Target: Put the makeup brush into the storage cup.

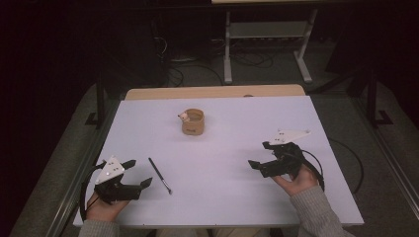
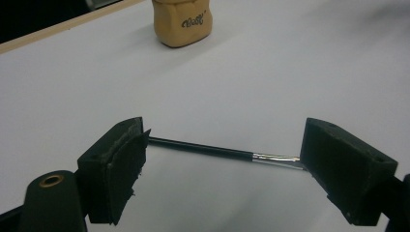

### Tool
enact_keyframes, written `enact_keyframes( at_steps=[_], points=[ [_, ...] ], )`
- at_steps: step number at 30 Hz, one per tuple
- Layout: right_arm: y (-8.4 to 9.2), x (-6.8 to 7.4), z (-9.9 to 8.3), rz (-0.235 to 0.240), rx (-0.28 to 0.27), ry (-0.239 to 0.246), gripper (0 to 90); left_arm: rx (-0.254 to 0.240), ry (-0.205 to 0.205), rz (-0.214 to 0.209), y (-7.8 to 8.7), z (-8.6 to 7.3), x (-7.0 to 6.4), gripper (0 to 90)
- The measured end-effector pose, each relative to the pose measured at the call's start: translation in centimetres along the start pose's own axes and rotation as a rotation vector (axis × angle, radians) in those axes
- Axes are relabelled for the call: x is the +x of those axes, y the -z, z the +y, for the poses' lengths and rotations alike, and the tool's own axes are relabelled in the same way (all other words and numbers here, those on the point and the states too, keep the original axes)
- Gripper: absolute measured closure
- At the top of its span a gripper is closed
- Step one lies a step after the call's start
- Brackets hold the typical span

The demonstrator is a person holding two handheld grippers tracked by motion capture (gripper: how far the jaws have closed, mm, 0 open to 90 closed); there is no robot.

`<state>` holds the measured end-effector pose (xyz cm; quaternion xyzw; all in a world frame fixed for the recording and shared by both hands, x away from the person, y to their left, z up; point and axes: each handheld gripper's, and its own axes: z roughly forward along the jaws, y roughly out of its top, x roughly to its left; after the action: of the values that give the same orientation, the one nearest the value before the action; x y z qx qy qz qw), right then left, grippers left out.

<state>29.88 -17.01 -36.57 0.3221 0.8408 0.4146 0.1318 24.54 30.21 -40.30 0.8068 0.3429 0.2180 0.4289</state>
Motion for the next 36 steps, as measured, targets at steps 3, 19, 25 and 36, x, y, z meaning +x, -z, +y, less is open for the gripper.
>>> enact_keyframes(
  at_steps=[3, 19, 25, 36],
  points=[
    [-0.6, 0.5, 1.1, 0.013, 0.013, 0.015, 19.1, 0.001, 0.011, 0.003, 0.1, -0.1, 0.0, 16.0],
    [-5.7, 4.1, 7.1, 0.114, 0.067, 0.101, 21.6, 0.003, 0.006, 0.008, 0.2, -0.2, 0.3, 16.2],
    [-8.1, 5.6, 9.0, 0.144, 0.083, 0.147, 22.7, 0.01, 0.011, 0.016, 0.6, -0.4, 0.6, 16.2],
    [-12.1, 8.3, 11.6, 0.189, 0.121, 0.192, 26.4, 0.016, 0.014, 0.031, 0.8, -0.6, 0.8, 16.2]
  ],
)
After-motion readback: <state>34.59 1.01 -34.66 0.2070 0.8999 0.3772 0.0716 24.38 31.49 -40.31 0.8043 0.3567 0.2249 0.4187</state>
